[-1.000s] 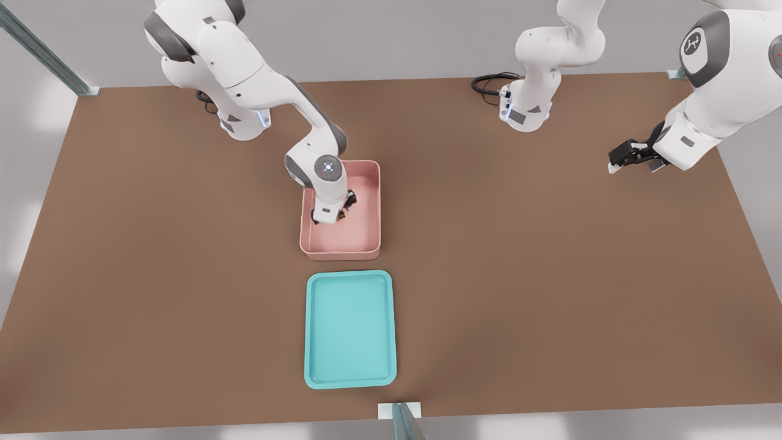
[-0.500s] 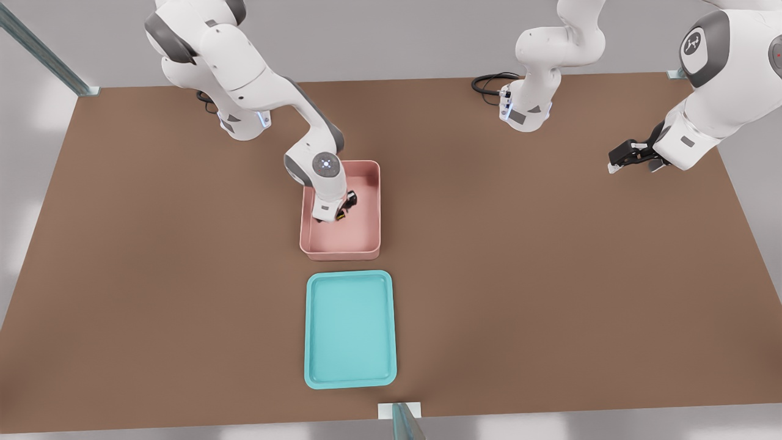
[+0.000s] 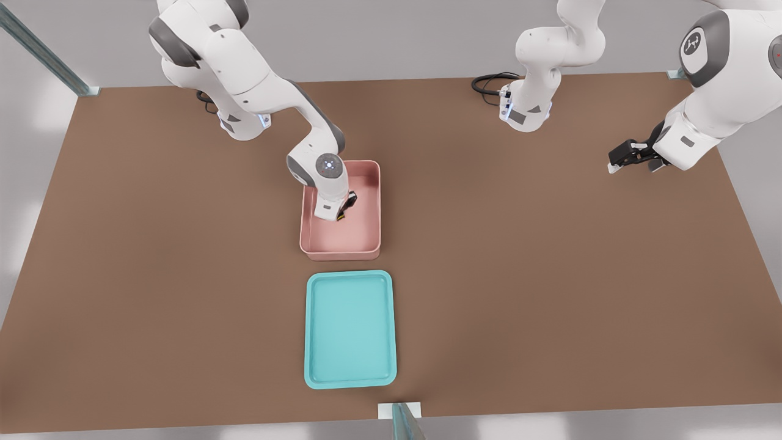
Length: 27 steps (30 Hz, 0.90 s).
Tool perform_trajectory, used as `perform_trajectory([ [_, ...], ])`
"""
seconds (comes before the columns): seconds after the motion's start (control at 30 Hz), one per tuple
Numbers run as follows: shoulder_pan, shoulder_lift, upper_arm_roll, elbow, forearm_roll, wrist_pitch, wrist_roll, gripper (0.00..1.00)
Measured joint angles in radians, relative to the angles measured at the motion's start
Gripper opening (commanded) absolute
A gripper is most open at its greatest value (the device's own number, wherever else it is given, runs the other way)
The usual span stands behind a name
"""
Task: The left arm remains still, and the right arm places the button from the box into the tray
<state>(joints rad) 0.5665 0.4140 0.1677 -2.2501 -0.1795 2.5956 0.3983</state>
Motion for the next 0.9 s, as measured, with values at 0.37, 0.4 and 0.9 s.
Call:
perform_trajectory([
  [0.37,-0.377,0.039,0.186,0.435,0.018,-0.070,-0.037,0.31],
  [0.4,-0.390,0.115,0.186,0.543,0.017,-0.075,-0.043,0.31],
  [0.9,-0.455,0.356,0.249,0.987,-0.063,-0.184,-0.095,1.00],
])
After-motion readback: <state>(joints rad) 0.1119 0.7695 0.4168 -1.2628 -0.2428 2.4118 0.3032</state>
